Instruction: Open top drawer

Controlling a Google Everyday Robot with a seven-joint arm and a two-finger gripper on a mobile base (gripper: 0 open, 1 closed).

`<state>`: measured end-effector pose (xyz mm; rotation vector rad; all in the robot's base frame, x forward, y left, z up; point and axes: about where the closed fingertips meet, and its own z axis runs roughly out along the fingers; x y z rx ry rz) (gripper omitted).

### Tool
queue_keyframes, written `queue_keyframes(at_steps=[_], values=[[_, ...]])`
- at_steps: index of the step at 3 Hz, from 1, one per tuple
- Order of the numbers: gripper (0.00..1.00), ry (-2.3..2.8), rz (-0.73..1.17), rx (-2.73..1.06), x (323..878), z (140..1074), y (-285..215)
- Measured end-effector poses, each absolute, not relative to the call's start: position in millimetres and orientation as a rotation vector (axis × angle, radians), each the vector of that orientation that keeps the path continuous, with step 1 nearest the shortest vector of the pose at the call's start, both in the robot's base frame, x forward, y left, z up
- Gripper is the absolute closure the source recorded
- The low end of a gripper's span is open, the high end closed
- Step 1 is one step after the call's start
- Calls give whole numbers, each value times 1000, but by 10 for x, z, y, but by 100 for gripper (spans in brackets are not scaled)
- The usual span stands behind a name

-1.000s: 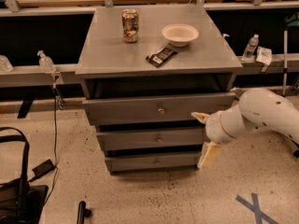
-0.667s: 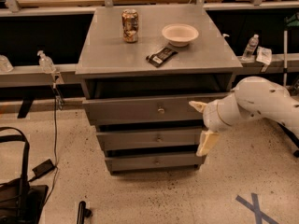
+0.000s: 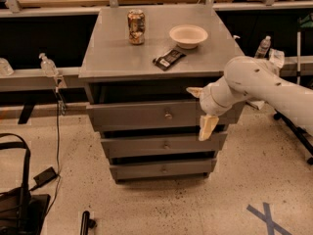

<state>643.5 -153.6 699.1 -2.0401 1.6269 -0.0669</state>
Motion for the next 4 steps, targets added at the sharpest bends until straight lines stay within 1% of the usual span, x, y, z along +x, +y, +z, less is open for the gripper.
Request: queue_keyframes(at_steps=[1,2,3,4], values=[[5,1639,-103,-2123,6710,6823,-1483],[9,1670,-80,-2177,6773,6563,-1450],[16,1692,-40,-2192,6710,6378,-1442],[23,1665,-28,-2168,6436,6456,-1425]])
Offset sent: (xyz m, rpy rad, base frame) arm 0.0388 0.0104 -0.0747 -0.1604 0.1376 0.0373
